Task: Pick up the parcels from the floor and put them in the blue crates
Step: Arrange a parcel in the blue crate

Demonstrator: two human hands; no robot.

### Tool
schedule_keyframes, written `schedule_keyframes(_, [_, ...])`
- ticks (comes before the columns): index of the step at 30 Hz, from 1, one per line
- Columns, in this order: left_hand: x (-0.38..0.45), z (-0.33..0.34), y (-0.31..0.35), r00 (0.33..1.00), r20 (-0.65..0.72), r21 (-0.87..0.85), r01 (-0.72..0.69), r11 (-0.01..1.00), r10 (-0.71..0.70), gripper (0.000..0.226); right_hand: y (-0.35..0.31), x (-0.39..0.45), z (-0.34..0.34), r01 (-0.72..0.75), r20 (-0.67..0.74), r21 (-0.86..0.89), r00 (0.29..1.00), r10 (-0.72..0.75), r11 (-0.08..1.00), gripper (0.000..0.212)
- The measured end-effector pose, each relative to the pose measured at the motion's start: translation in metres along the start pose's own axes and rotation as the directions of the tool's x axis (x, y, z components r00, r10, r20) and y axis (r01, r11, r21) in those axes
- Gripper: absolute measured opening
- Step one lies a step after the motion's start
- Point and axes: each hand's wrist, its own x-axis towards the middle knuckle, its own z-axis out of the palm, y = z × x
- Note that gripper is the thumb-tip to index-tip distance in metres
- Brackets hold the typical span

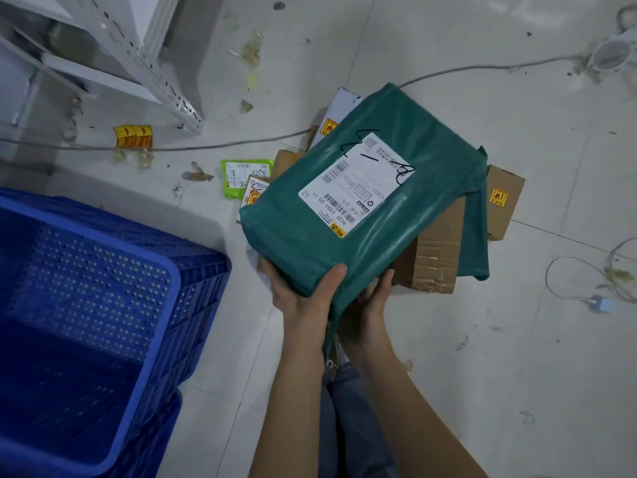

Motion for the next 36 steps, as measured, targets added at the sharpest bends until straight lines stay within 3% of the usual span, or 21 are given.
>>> schedule_keyframes(1, [-0.004,-0.004,-0.001,0.997,0.079,-0.085,0.022,0.996,-0.015,0.112,0.0,0.003,-0.003,0.011,0.026,0.003,1.0,-0.011,1.0,0.105])
schedule_keyframes(3, [-0.009,-0.012,-0.001,0.985,0.175,-0.199,0.038,0.979,-0.002,0.099,-0.001,0.005,-0.005,0.041,0.088,-0.029,0.995,-0.039,0.999,0.11])
schedule_keyframes(7, [-0.009,-0.021,0.008,0.984,0.176,-0.29,0.013,0.957,0.04,0.091,-0.006,0.008,-0.003,0.058,0.223,-0.096,0.974,-0.035,0.994,0.11])
schedule_keyframes(10, [-0.005,-0.026,0.018,0.983,0.182,-0.349,0.084,0.933,-0.02,0.078,-0.014,0.006,0.006,0.005,0.268,-0.057,0.963,0.011,0.998,0.091])
schedule_keyframes(13, [-0.003,-0.038,0.027,0.969,0.245,-0.482,0.142,0.865,-0.022,0.088,-0.027,0.0,0.011,0.059,0.267,-0.054,0.963,-0.042,0.997,0.066])
schedule_keyframes(16, [-0.004,-0.05,0.032,0.957,0.279,-0.636,0.125,0.761,0.076,0.074,-0.05,-0.013,0.019,0.111,0.389,-0.067,0.918,-0.076,0.992,0.072])
schedule_keyframes(19, [-0.003,-0.052,0.037,0.954,0.274,-0.73,0.121,0.673,0.126,0.067,-0.087,-0.03,0.025,0.302,0.341,-0.353,0.923,-0.179,0.885,0.034])
schedule_keyframes(20, [-0.002,-0.05,0.04,0.947,0.286,-0.733,0.117,0.67,0.147,0.066,-0.106,-0.037,0.026,0.325,0.304,-0.369,0.928,-0.218,0.871,0.032])
schedule_keyframes(23, [0.0,-0.045,0.055,0.913,0.343,-0.7,0.091,0.709,0.222,0.066,-0.181,-0.065,0.028,0.435,0.184,-0.094,0.892,-0.414,0.895,0.052])
schedule_keyframes(25, [0.006,-0.045,0.064,0.9,0.357,-0.661,0.054,0.749,0.25,0.076,-0.229,-0.09,0.032,0.591,0.255,-0.027,0.784,-0.566,0.806,0.059])
schedule_keyframes(26, [0.011,-0.045,0.067,0.896,0.362,-0.63,0.031,0.776,0.258,0.084,-0.25,-0.099,0.039,0.653,0.356,-0.076,0.724,-0.591,0.754,0.063])
schedule_keyframes(27, [0.015,-0.044,0.069,0.89,0.37,-0.597,0.008,0.802,0.267,0.088,-0.262,-0.105,0.053,0.715,0.415,-0.25,0.688,-0.595,0.653,0.065])
schedule_keyframes(28, [0.019,-0.044,0.071,0.889,0.372,-0.565,-0.011,0.825,0.267,0.088,-0.268,-0.108,0.069,0.724,0.451,-0.452,0.689,-0.568,0.52,0.06])
schedule_keyframes(29, [0.023,-0.043,0.072,0.894,0.366,-0.535,-0.024,0.844,0.258,0.085,-0.268,-0.104,0.081,0.669,0.463,-0.62,0.734,-0.496,0.411,0.049])
schedule_keyframes(31, [0.028,-0.044,0.073,0.91,0.338,-0.476,-0.054,0.878,0.239,0.077,-0.252,-0.097,0.097,0.582,0.411,-0.759,0.776,-0.478,0.293,0.035])
schedule_keyframes(33, [0.027,-0.05,0.074,0.927,0.299,-0.4,-0.093,0.912,0.226,0.069,-0.226,-0.096,0.095,0.586,0.425,-0.783,0.748,-0.51,0.206,0.057])
schedule_keyframes(35, [0.021,-0.065,0.073,0.94,0.273,-0.346,-0.102,0.933,0.204,0.067,-0.206,-0.093,0.078,0.552,0.355,-0.788,0.769,-0.531,0.272,0.092])
schedule_keyframes(36, [0.018,-0.075,0.07,0.945,0.261,-0.337,-0.102,0.936,0.197,0.068,-0.194,-0.091,0.071,0.521,0.325,-0.805,0.787,-0.524,0.284,0.096])
